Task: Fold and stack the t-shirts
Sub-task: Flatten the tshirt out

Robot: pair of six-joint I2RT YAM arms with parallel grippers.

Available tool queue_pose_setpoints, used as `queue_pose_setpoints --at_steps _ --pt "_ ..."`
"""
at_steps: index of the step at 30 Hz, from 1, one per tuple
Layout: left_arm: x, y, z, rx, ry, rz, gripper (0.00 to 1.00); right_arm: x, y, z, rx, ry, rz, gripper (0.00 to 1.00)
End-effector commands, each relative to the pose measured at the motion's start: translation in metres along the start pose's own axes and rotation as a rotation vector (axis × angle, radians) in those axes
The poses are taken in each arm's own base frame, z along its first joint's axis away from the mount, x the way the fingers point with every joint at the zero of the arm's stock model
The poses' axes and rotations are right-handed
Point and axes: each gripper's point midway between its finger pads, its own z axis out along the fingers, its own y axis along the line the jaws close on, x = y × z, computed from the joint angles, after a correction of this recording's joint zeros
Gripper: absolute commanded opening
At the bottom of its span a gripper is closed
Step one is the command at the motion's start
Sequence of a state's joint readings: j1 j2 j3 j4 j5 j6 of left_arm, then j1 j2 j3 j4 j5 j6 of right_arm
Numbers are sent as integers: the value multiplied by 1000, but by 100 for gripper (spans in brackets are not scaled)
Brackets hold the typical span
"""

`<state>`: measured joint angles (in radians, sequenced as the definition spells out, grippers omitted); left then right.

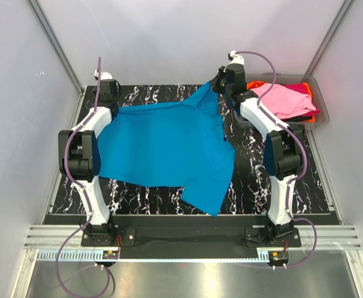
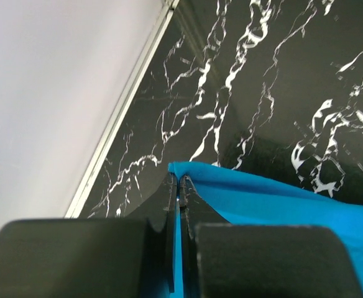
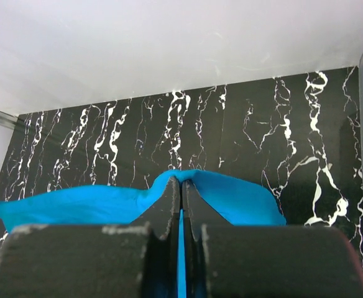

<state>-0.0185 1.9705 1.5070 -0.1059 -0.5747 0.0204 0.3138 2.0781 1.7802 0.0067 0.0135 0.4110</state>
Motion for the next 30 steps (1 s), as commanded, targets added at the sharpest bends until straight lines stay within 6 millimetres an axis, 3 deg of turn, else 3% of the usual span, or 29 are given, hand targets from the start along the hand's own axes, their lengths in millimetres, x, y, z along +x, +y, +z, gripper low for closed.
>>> queue_pose_setpoints --at_steps 1,4,6,10,11,13,14,16,17,19,20,22,23,24,27,28,30 --pt "-20 8 -1 -11 -23 -108 0 -46 18 -20 -34 -88 17 0" --pt "-20 9 -12 11 3 -139 0 -40 15 -25 -22 -54 26 0" --pt "-26 10 -24 40 -2 -161 0 -59 22 -33 -34 -91 23 0" --pt "-66 16 -67 137 -65 -281 0 -107 41 -64 -68 -173 -15 0" --pt "-86 22 -89 161 -114 -310 0 -130 52 -81 -88 -217 -24 0" --pt "-113 19 -126 217 -185 -327 0 -148 61 -102 -106 -253 -35 0" --pt "-135 29 -156 242 -255 -353 0 -169 71 -126 -127 -301 -38 0" --pt "-161 27 -198 302 -339 -356 0 -185 79 -151 -144 -340 -46 0" --pt "-179 43 -229 322 -407 -384 0 -200 86 -177 -159 -384 -50 0" --pt "-202 62 -269 353 -497 -419 0 -214 90 -204 -164 -431 -72 0" --pt "-211 73 -284 360 -536 -440 0 -227 95 -233 -174 -479 -82 0" --pt "-234 109 -333 381 -660 -490 0 -235 96 -258 -181 -526 -116 0" --pt "-243 121 -350 390 -707 -505 0 -249 103 -290 -205 -587 -125 0" --pt "-253 147 -383 400 -789 -523 0 -257 107 -304 -220 -631 -132 0" --pt "-261 186 -429 390 -898 -555 0 -277 118 -357 -267 -739 -150 0" --pt "-260 211 -455 380 -956 -584 0 -280 120 -368 -273 -760 -158 0" --pt "-256 232 -478 365 -1007 -600 0 -291 129 -400 -313 -822 -172 0"
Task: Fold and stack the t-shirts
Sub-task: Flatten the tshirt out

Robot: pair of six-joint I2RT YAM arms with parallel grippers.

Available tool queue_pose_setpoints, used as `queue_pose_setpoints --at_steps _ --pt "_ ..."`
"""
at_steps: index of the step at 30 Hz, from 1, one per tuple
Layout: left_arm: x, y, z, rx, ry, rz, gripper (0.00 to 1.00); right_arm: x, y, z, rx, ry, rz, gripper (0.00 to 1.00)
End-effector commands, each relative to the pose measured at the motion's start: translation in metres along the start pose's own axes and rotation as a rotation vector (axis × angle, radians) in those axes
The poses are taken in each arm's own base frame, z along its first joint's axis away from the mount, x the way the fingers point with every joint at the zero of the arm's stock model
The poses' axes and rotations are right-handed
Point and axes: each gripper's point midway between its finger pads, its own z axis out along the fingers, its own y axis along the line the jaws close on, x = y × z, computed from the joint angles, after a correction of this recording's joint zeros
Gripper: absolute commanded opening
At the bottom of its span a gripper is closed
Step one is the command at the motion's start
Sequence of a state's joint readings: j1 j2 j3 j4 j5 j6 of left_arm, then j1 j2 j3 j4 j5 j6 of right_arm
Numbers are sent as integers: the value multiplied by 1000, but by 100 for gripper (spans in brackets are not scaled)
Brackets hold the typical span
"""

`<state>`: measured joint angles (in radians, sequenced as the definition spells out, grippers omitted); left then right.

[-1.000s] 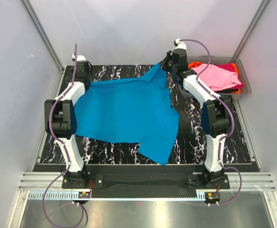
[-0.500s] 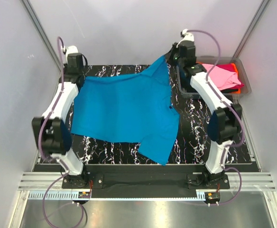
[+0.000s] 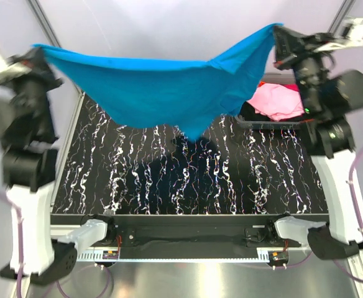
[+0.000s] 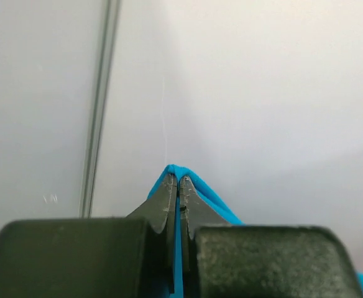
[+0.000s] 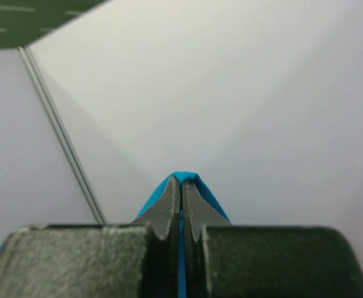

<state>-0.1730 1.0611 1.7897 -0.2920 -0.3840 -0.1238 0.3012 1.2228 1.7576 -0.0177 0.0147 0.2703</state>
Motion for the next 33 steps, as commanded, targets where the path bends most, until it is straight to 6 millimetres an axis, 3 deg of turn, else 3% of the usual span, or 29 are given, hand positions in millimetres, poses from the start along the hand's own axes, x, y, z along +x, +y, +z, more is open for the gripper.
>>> queue_pose_setpoints --at_steps 1,4,9,15,22,25,30,33 --pt "-63 9 -32 11 -147 13 0 -26 7 -5 -35 -88 -57 0" --pt "-95 19 -62 9 -220 -9 0 -63 20 -17 -66 -178 -48 0" --pt "-134 23 -98 46 -308 -65 0 -94 54 -33 -202 -217 10 0" --pt "-154 23 -122 87 -359 -99 0 -124 71 -55 -268 -288 62 0" --pt "-152 22 -106 61 -355 -86 0 -154 89 -57 -343 -377 53 0" --pt "-154 20 -97 51 -360 -82 0 -154 86 -46 -330 -397 20 0" --pt "-164 10 -83 67 -395 -87 0 -132 70 -8 -270 -372 -67 0" --pt "-164 0 -75 106 -395 -97 0 -140 72 -8 -274 -393 -95 0"
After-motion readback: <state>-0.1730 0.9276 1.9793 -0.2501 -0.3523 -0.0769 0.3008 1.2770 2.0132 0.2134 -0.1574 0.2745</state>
